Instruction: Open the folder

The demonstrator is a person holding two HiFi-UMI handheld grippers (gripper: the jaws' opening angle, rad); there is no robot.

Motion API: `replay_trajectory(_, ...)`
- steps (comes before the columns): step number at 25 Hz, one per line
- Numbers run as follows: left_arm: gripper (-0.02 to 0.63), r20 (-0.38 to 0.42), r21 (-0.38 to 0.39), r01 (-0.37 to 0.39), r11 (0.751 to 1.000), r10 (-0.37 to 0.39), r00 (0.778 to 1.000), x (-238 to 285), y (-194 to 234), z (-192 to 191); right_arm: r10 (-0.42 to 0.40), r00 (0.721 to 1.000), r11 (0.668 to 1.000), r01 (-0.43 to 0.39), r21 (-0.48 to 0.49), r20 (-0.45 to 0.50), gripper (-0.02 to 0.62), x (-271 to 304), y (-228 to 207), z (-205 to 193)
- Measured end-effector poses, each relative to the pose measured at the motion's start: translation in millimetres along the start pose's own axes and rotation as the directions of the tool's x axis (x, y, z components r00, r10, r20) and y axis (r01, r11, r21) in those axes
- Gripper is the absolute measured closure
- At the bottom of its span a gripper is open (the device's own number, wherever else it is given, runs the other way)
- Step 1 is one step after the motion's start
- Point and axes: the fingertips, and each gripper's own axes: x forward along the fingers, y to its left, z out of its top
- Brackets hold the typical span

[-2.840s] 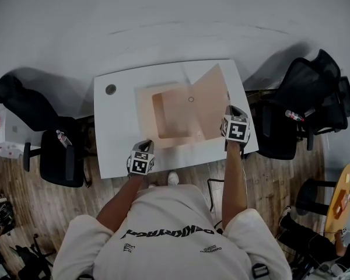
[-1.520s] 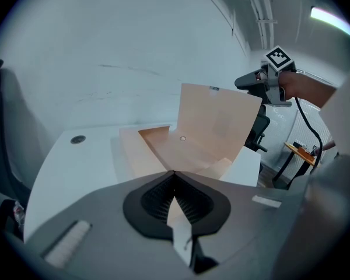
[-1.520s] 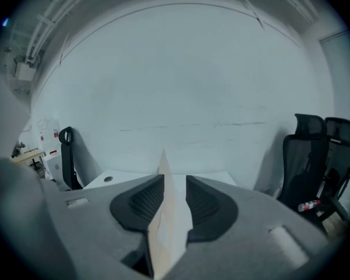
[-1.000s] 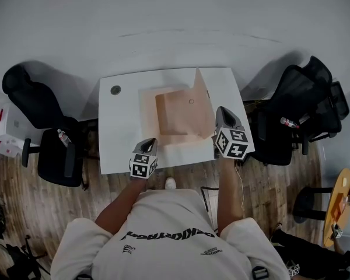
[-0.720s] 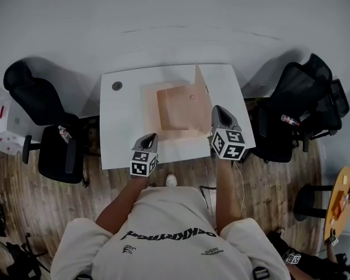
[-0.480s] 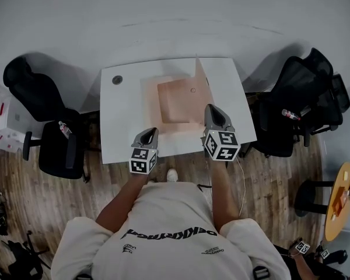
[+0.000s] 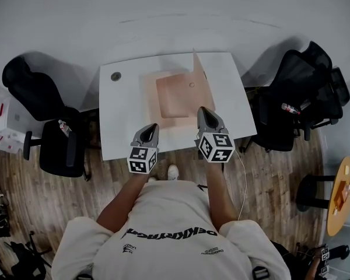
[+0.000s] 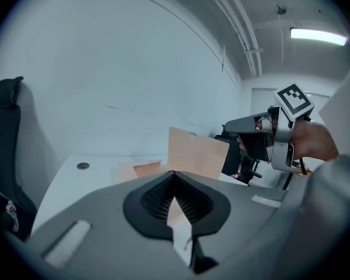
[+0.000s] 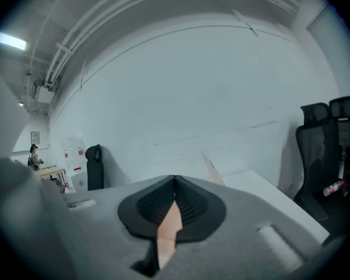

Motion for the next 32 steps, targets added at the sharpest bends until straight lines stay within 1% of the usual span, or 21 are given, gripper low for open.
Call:
replay_trajectory(7,0.614,0.03,-0.007,-0.001,1.0,0.001,1.0,-8.3,-6.2,9.5,0.004,1.0,1.0,-0.004,0.001,-0.012,0.594,-8.2,9.7,-21.2)
replay_trajectory(12,0.614,0.054,0.011,0.007,1.0,-0.007,0.999,-12.1,-11.9,18.7,0.007,1.0,1.0,-0.007,-0.006,0.006,0.594,-11.7,16.4,-23.8)
replay_trajectory(19,0.614,0.083,0.021,0.018,1.0,-0.02,0.996,-19.5,-21.3,26.6,0.024,1.0,0.999,-0.023,-0.022,0.003,0.594,-19.5,30.6,-34.6)
replay_trajectory(32,0.614,0.094,0.039,0.022,0.999,-0.025,0.995,-28.2,-23.0,24.0,0.059,0.998,0.997,-0.06,-0.037,-0.033,0.594,-23.3,51.1,-56.3)
